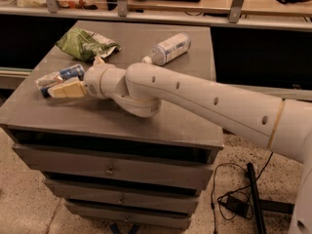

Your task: Move redbull can near blue plastic bottle

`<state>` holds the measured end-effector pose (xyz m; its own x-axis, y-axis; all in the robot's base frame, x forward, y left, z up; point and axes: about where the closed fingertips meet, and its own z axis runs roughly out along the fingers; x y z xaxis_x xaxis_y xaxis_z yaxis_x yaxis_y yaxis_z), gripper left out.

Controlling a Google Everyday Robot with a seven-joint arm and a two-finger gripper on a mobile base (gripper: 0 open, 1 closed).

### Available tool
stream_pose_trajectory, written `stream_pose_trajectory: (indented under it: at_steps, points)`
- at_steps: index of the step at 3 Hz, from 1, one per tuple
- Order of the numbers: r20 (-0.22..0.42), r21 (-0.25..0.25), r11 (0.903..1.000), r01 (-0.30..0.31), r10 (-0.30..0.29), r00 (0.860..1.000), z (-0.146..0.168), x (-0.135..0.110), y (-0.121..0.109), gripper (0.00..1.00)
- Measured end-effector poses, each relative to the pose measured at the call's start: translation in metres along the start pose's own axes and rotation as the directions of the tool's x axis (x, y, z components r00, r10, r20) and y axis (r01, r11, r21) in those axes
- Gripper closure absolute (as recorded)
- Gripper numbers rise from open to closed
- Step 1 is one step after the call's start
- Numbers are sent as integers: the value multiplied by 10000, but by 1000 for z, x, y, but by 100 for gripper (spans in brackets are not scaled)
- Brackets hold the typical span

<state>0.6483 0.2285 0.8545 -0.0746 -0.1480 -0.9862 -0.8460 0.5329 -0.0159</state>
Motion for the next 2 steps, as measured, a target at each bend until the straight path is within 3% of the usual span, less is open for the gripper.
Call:
stream_pose_trajectory:
  at_steps: [1,2]
  points:
    - [64,-281,9996,-10,11,10000,9,-1,-1,15]
    - [91,-475,9989,-22,26,10000,15,-2,-2,39]
